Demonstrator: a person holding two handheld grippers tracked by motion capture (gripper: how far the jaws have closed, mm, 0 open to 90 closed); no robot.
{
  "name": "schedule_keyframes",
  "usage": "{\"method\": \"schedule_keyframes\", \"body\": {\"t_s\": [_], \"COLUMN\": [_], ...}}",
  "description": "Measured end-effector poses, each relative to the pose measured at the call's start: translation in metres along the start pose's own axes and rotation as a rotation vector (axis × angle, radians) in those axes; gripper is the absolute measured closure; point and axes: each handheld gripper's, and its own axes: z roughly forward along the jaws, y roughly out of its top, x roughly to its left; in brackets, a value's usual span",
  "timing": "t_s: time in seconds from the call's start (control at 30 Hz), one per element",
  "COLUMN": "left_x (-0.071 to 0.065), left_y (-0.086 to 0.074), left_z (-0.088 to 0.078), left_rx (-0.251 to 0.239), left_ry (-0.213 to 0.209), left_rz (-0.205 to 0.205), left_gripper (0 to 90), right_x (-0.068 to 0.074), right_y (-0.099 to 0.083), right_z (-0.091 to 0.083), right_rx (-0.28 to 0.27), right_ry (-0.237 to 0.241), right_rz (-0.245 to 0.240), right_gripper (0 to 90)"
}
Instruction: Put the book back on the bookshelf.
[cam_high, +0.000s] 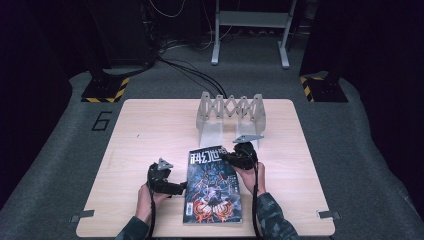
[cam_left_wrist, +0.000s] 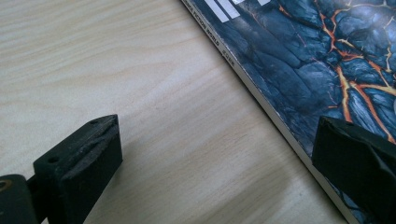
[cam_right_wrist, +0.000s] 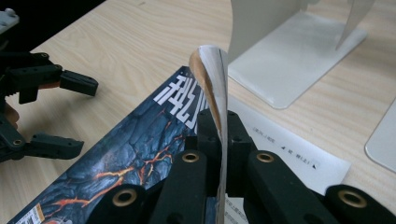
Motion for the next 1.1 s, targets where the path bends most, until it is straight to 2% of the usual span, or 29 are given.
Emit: {"method": "schedule_keyframes", "body": {"t_s": [0.03,0.07,0.1,0.13,0.2,0.3,0.43,0.63,0.7,0.73,0.9,0.93,0.97,1.1], "left_x": [-0.001,0.000,0.001,0.001,0.001,-0.002,-0.007,-0.008,-0.009,-0.009,-0.012,-0.012,-0.014,-0.017], "left_y": [0.001,0.003,0.006,0.006,0.010,0.017,0.025,0.028,0.030,0.031,0.033,0.034,0.035,0.037], "left_z": [0.000,-0.001,-0.001,-0.001,-0.001,0.002,0.006,0.012,0.015,0.017,0.023,0.024,0.025,0.029], "left_rx": [-0.021,-0.019,-0.038,-0.038,-0.043,-0.050,-0.039,-0.039,-0.034,-0.023,-0.021,-0.013,-0.018,-0.001], "left_ry": [-0.015,-0.035,-0.056,-0.056,-0.088,-0.110,-0.133,-0.159,-0.170,-0.179,-0.194,-0.204,-0.201,-0.225], "left_rz": [-0.031,-0.024,-0.053,-0.053,-0.066,-0.064,-0.042,-0.058,-0.058,-0.040,-0.050,-0.041,-0.052,-0.034], "left_gripper": [1.2,1.2,0.8,0.8,0.7,0.5,0.6,0.7,0.9,1.0,1.5,1.7,2.0,3.9], "right_x": [0.004,0.004,0.008,0.008,0.011,0.013,0.018,0.022,0.023,0.024,0.027,0.027,0.027,0.030], "right_y": [0.001,0.001,0.002,0.002,0.003,0.003,0.004,0.005,0.005,0.005,0.005,0.005,0.005,0.003], "right_z": [-0.003,-0.003,-0.006,-0.006,-0.008,-0.012,-0.017,-0.021,-0.023,-0.024,-0.027,-0.027,-0.028,-0.031], "right_rx": [-0.017,-0.017,-0.030,-0.030,-0.045,-0.060,-0.091,-0.113,-0.121,-0.134,-0.143,-0.150,-0.152,-0.174], "right_ry": [-0.003,-0.003,-0.004,-0.004,-0.005,-0.007,-0.008,-0.010,-0.013,-0.009,-0.009,-0.008,-0.008,-0.008], "right_rz": [-0.007,-0.007,-0.010,-0.010,-0.022,-0.019,-0.041,-0.051,-0.052,-0.060,-0.064,-0.072,-0.071,-0.080], "right_gripper": [88.7,88.7,88.7,88.7,88.7,88.8,88.7,88.8,88.8,88.8,88.8,88.8,88.8,88.8]}}
